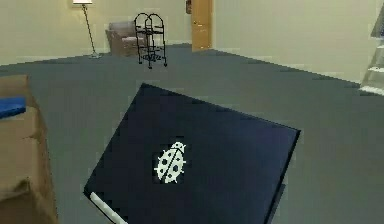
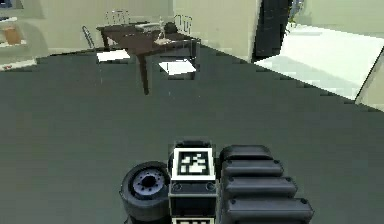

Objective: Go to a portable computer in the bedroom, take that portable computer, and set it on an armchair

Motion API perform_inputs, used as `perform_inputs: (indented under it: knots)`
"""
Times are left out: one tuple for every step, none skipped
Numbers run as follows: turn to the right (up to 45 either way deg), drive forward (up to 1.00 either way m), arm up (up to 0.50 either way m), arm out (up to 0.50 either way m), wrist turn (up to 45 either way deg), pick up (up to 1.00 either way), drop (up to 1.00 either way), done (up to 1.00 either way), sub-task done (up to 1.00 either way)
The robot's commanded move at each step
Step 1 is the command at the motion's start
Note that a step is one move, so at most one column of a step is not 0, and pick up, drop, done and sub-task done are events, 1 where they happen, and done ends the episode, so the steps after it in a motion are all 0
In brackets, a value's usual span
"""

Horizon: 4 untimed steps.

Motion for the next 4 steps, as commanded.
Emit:
perform_inputs:
  knots:
    - [-3.0,0.00,0.00,0.00,0.0,0.00,0.00,0.00,0.00]
    - [0.0,0.85,0.00,0.00,0.0,0.00,0.00,0.00,0.00]
    - [-45.0,0.00,0.00,0.00,0.0,0.00,0.00,0.00,0.00]
    - [-3.0,0.00,0.00,0.00,0.0,0.00,0.00,0.00,0.00]
